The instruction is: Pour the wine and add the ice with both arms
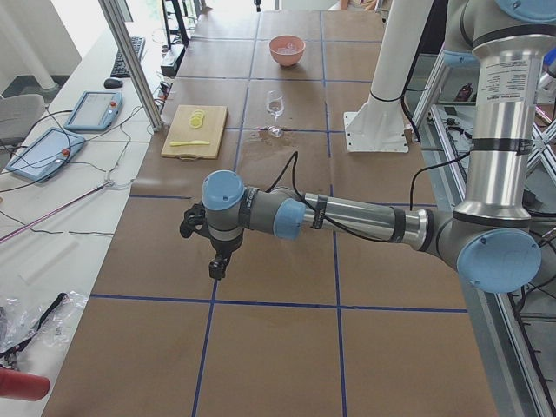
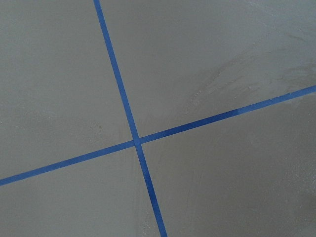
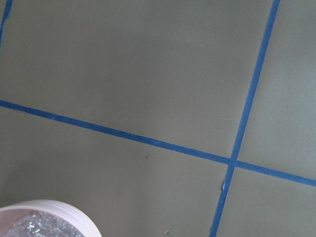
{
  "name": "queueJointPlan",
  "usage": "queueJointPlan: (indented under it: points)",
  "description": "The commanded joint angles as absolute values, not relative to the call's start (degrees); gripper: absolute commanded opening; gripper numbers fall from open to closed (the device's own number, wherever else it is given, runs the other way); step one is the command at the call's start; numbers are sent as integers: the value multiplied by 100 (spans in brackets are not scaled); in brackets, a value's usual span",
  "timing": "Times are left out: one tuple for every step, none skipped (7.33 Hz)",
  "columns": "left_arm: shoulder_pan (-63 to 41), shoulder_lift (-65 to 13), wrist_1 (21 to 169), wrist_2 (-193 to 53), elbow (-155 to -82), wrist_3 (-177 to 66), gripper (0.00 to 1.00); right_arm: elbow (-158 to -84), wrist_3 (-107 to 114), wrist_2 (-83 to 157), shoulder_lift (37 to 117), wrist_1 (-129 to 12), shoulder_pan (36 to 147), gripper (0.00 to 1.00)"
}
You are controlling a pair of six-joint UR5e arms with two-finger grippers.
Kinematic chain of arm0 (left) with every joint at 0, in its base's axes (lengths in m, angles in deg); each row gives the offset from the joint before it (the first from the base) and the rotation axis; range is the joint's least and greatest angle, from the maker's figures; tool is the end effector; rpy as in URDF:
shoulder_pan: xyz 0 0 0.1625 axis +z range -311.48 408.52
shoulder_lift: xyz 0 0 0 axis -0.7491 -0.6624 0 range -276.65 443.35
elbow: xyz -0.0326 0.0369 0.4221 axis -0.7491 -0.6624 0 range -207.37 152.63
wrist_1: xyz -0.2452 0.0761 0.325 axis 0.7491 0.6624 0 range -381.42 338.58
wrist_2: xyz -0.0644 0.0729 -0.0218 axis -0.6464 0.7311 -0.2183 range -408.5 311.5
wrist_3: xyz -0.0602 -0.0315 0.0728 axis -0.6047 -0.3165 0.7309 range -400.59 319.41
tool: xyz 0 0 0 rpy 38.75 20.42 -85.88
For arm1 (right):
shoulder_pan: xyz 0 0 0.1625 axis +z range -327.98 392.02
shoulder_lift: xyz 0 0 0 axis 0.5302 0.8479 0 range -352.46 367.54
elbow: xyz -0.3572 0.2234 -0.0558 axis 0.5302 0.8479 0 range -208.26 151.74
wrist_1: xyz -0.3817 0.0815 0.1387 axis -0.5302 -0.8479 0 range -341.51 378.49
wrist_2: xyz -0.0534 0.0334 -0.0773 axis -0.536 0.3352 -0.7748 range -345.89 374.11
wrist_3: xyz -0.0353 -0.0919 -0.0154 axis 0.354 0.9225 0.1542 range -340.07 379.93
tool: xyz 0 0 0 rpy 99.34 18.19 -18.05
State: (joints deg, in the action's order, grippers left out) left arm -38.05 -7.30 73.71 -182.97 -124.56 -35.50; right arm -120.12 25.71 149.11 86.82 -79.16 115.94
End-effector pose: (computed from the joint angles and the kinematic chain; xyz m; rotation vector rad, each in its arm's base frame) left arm -0.0330 -0.5093 0.5809 0.2264 0.7710 0.2287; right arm 0.0024 -0.5707 0.5561 0.0796 -0.7868 -0.2298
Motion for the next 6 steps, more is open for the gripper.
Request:
queueJointPlan:
  points:
    - [-3806, -718, 7368, -18297, -12476, -3550, 100, -11967, 2564, 14911, 8690, -7915, 11587, 100]
    - [-3806, -718, 7368, -18297, -12467, -3550, 100, -11992, 2564, 14911, 8682, -7915, 11587, 100]
    - [-3806, -709, 7368, -18297, -12432, -3550, 100, -12019, 2564, 14911, 8682, -7915, 11587, 100]
    - [-3806, -718, 7368, -18297, -12458, -3550, 100, -12019, 2564, 14911, 8682, -7915, 11587, 100]
    - [-3806, -718, 7368, -18306, -12415, -3550, 100, -12028, 2556, 14911, 8682, -7915, 11587, 100]
    - [-3814, -727, 7368, -18306, -12510, -3550, 100, -12028, 2556, 14911, 8673, -7889, 11587, 100]
